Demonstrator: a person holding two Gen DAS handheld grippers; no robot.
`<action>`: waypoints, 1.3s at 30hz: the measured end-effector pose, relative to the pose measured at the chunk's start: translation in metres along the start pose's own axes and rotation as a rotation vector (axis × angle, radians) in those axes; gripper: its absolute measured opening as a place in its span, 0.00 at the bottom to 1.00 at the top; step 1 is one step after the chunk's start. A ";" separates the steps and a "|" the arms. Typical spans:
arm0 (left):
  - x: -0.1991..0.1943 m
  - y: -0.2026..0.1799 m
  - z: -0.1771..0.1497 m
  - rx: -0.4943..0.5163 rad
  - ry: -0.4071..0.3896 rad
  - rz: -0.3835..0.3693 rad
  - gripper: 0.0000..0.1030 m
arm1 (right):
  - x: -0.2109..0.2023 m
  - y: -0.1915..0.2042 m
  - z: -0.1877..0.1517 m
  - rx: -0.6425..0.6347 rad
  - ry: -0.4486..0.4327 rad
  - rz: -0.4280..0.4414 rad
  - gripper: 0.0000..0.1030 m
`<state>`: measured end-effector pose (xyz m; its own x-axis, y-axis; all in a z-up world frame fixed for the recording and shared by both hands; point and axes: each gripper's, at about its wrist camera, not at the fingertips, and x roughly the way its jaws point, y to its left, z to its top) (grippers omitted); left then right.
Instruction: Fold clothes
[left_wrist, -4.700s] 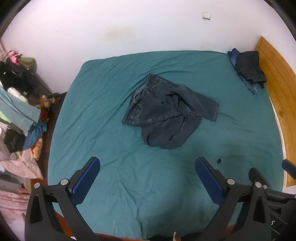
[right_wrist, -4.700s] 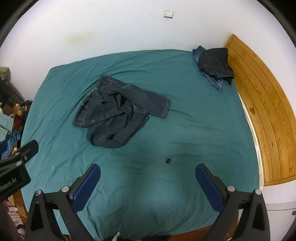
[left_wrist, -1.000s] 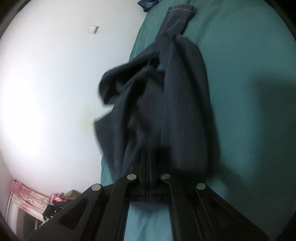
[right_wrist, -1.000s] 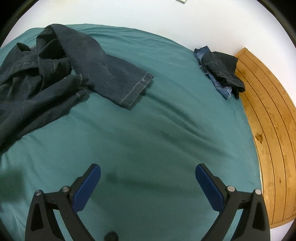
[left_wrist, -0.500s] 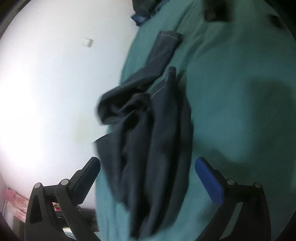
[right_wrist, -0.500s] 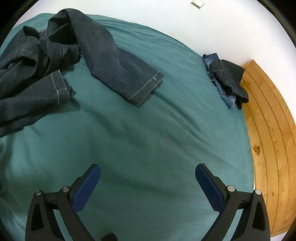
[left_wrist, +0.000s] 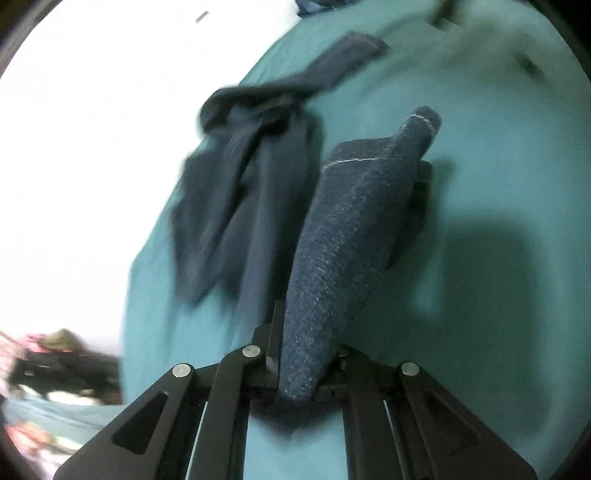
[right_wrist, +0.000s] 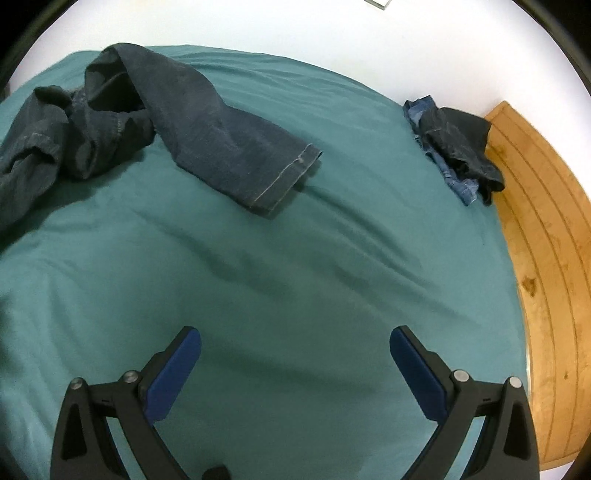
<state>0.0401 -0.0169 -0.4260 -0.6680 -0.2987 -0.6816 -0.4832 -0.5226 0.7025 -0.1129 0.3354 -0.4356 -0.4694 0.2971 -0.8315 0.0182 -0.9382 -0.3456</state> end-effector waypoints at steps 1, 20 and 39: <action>-0.010 0.000 -0.042 0.047 0.074 0.027 0.07 | 0.002 0.002 -0.002 0.002 0.008 0.009 1.00; -0.054 -0.016 -0.030 -0.133 0.334 0.338 0.86 | 0.136 0.120 0.123 -0.605 -0.311 -0.544 1.00; -0.036 0.022 -0.085 -0.367 0.287 0.144 0.08 | -0.144 0.018 -0.115 -0.264 -0.043 -0.047 0.03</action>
<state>0.1014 -0.0862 -0.4033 -0.5051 -0.5699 -0.6481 -0.1313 -0.6915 0.7103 0.0560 0.2959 -0.3724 -0.5120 0.3263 -0.7946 0.2228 -0.8430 -0.4897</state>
